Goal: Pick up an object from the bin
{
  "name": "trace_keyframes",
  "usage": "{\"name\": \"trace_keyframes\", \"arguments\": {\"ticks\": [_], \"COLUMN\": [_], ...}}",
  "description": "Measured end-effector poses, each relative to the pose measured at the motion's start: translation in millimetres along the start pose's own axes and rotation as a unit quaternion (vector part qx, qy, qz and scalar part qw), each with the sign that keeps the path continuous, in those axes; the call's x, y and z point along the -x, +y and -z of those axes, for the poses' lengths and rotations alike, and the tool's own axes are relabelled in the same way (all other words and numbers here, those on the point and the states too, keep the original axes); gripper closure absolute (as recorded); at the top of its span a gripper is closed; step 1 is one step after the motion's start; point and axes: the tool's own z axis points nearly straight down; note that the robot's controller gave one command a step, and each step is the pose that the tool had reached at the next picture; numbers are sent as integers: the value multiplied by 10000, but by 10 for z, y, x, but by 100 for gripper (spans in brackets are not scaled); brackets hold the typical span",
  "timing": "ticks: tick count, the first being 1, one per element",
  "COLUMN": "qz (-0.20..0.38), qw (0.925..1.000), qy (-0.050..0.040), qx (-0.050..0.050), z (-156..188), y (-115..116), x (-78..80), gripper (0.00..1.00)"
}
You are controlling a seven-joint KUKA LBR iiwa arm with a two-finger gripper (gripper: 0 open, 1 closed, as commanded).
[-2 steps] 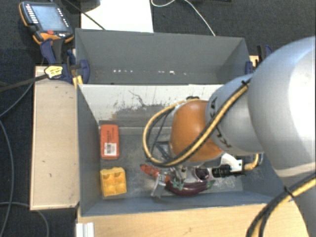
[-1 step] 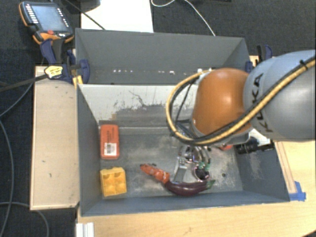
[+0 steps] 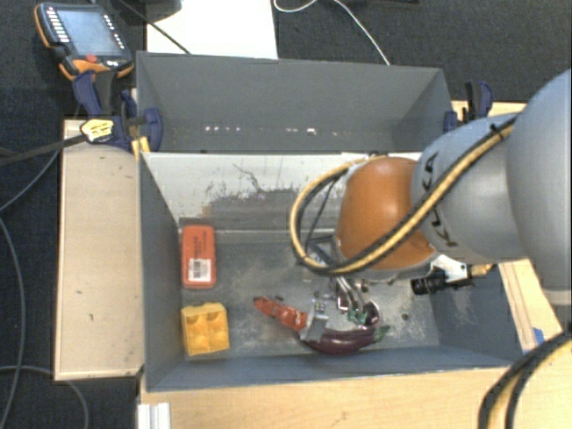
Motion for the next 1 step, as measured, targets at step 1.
{"name": "trace_keyframes", "arguments": {"ticks": [1], "qz": [-287], "qw": [9996], "qy": [23], "qx": [-16], "z": [49], "y": [-1152], "x": [234], "gripper": [0]}}
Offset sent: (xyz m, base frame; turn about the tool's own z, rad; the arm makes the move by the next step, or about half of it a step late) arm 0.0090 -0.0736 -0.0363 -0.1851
